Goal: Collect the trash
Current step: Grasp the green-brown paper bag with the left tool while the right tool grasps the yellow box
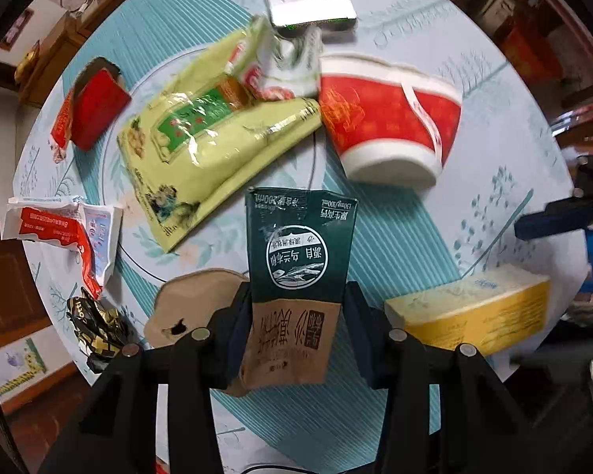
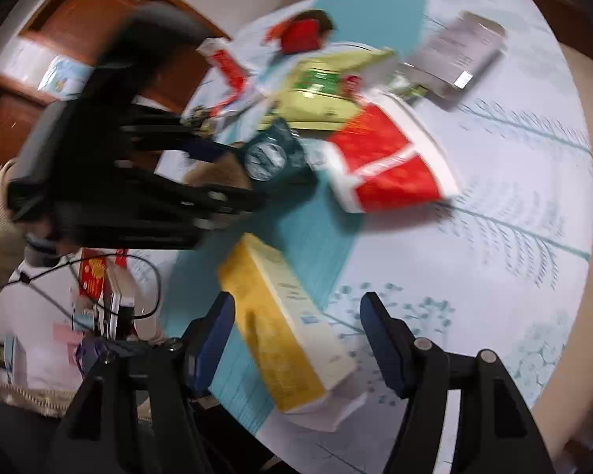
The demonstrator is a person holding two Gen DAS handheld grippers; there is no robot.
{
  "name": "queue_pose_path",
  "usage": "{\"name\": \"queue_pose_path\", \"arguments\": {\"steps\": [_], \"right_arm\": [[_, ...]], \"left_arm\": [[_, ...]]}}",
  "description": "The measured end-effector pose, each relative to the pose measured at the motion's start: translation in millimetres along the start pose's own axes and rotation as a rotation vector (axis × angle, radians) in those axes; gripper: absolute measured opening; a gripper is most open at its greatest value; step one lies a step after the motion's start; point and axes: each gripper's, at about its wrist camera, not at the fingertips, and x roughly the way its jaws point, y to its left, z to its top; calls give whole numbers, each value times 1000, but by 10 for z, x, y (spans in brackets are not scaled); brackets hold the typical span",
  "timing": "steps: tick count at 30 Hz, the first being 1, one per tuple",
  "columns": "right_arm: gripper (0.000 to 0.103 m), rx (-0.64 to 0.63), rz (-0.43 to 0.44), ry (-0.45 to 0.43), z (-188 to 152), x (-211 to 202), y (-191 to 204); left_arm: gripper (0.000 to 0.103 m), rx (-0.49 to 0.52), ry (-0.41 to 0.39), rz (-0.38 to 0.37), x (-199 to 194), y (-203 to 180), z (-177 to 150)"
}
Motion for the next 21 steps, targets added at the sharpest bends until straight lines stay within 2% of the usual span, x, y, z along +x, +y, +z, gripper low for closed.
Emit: {"name": "queue_pose_path", "arguments": {"steps": [2, 6, 12, 13, 15, 21], "right_arm": [[66, -60, -12, 5, -32, 16, 134], [66, -165, -74, 23, -115, 154, 345], [65, -237, -251, 29, -184, 368, 455], [52, -230, -280, 36, -182, 394, 446], [48, -191, -267, 25, -175, 373, 419], [47, -34, -258, -41, -242, 172, 371]], "left_arm": [[44, 2, -8, 16, 11, -34, -3], [42, -74, -38, 7, -38, 18, -22], [41, -198, -114, -19, -318, 144, -242], [41, -219, -128, -24, -387, 155, -310], [41, -247, -151, -35, -503, 171, -437], [41, -285, -256, -86, -926, 38, -1011]]}}
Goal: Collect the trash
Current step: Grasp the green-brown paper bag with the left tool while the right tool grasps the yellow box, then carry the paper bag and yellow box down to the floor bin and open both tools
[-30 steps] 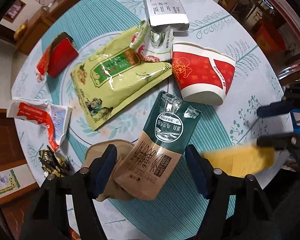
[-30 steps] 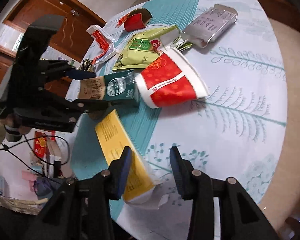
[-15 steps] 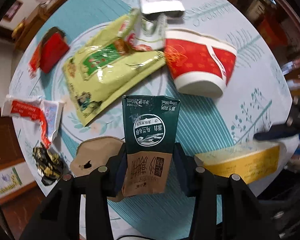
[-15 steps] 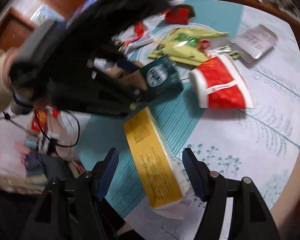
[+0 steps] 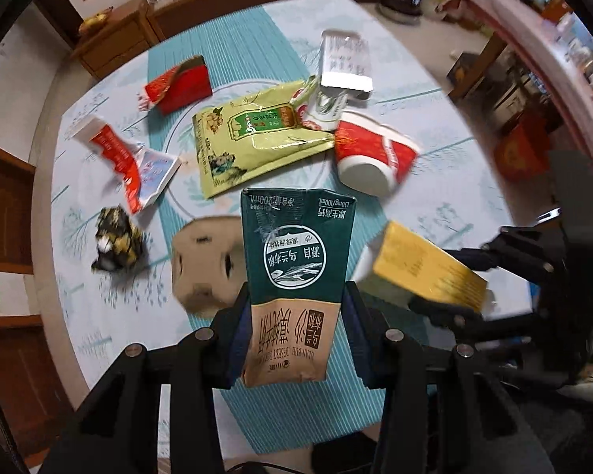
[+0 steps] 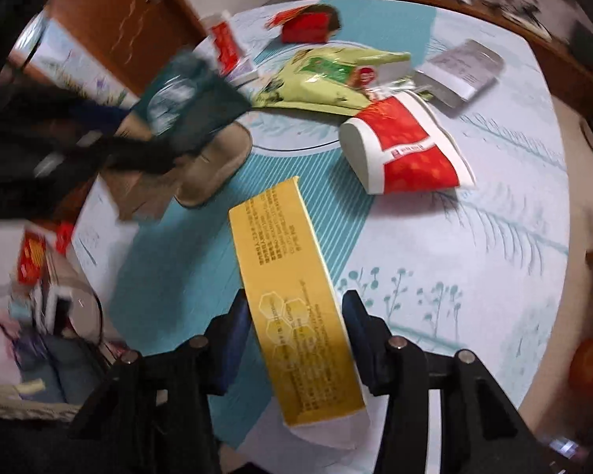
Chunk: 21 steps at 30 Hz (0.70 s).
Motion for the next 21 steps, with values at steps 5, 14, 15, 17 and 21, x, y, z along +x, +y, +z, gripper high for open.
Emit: {"name": "queue_pose_path", "arguments": {"steps": [5, 14, 15, 17, 21], "right_arm": [[46, 123, -2, -63, -183, -206, 203], [46, 323, -112, -251, -876, -572, 945], [46, 355, -114, -266, -959, -575, 1004], [46, 424, -118, -293, -1166, -588, 1162], [46, 527, -118, -317, -1599, -524, 1462]], "left_arm": [[41, 22, -97, -55, -417, -22, -529], [41, 173, -217, -133, -774, -28, -1575], [41, 190, -229, -138, -790, -29, -1680], [41, 219, -240, -159, -809, -25, -1924], [41, 255, -205, -189, -753, -50, -2319]]}}
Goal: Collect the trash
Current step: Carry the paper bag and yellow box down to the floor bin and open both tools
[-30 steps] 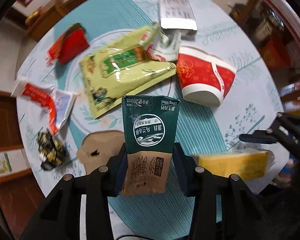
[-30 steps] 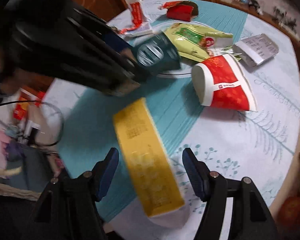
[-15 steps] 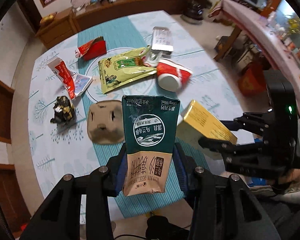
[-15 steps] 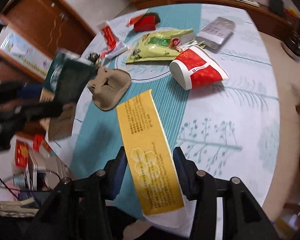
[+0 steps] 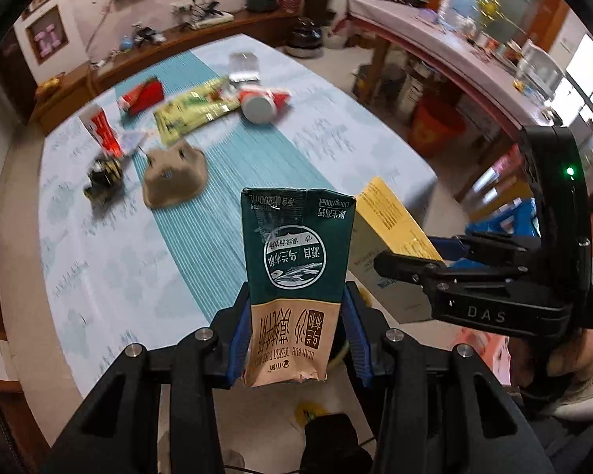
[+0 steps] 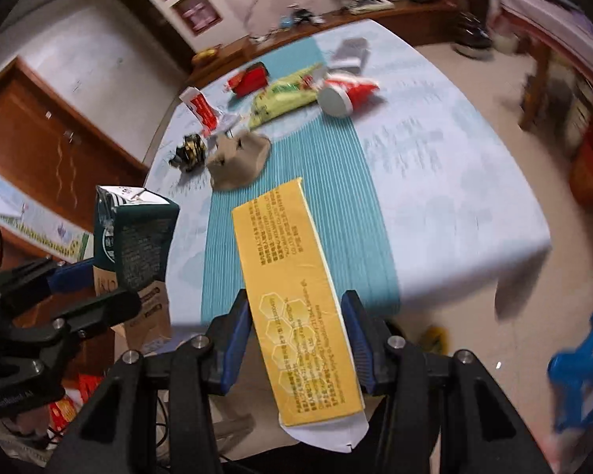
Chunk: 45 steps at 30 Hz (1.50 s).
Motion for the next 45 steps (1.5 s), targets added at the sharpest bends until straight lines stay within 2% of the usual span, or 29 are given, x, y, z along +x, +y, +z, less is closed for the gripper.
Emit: {"name": "queue_pose_path", "arguments": {"steps": [4, 11, 15, 22, 28, 33, 40, 42, 44, 45], "right_arm": [[46, 90, -18, 57, -490, -47, -49], [46, 192, -60, 109, -997, -113, -318], [46, 276, -61, 153, -1238, 75, -565], [46, 375, -41, 232, -1582, 736, -980], [46, 413, -22, 293, -1731, 1357, -1319], [46, 424, -23, 309, -1779, 1803, -1554], [46, 414, -46, 349, -1801, 2412, -1792], [46, 414, -49, 351, -1783, 2516, -1812], [46, 408, -56, 356, -1773, 2631, -1827], [46, 407, -60, 359, -1767, 2659, -1833]], "left_arm": [[41, 3, 43, -42, 41, -115, -278], [41, -38, 97, -77, 367, -318, -597], [41, -110, 147, -76, 770, -371, -801], [41, -230, 233, -40, 1689, -385, -1128], [41, -282, 255, -24, 2392, -403, -1283], [42, -344, 271, -7, 2963, -325, -1381], [43, -423, 296, 8, 3563, -164, -1519], [47, -434, 305, 31, 3661, -110, -1537], [61, -445, 318, 38, 3740, -66, -1556], [62, -449, 315, 41, 3735, -13, -1556]]}}
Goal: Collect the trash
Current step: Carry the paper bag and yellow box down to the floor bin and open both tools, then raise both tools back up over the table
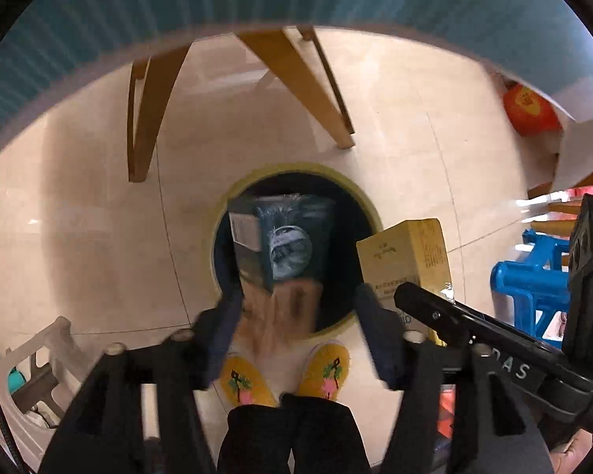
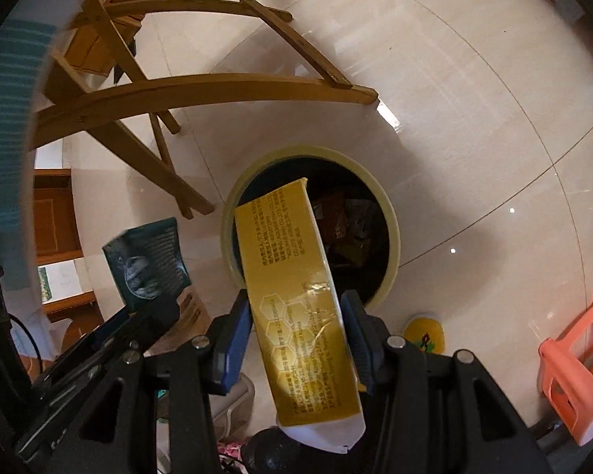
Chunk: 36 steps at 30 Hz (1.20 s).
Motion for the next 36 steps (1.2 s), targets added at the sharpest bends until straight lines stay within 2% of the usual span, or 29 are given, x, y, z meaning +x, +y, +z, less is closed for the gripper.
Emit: {"name": "queue_pose_path", "arguments": {"steps": [10, 11, 13, 15, 17, 20, 23, 28, 33, 36], "right_arm": [[48, -13, -9, 38, 139, 273, 79], [50, -15, -7, 42, 142, 287, 82], [60, -25, -8, 31, 140, 265, 113], [66, -38, -8, 7, 146, 226, 136], [68, -48, -4, -17, 140, 149, 153], [69, -54, 6, -39, 164, 107, 157], [70, -68, 5, -60, 154, 19, 186], [70, -81, 13, -87, 116, -190, 249], [70, -112, 18, -109, -44, -526, 358], [70, -132, 37, -131, -191, -880, 440]], "left_arm": [[66, -34, -13, 21, -11, 179, 21], [66, -44, -14, 22, -20, 199, 5], [66, -65, -14, 21, -57, 222, -2], [70, -85, -14, 11, -97, 207, 2], [78, -93, -13, 11, -123, 231, -9], [83, -97, -25, 16, -216, 229, -33], [88, -97, -47, 25, -343, 212, -78], [89, -111, -73, 20, -622, 174, -185], [89, -114, -105, 6, -1080, 181, -327], [89, -106, -143, -6, -1492, 158, -407]]}}
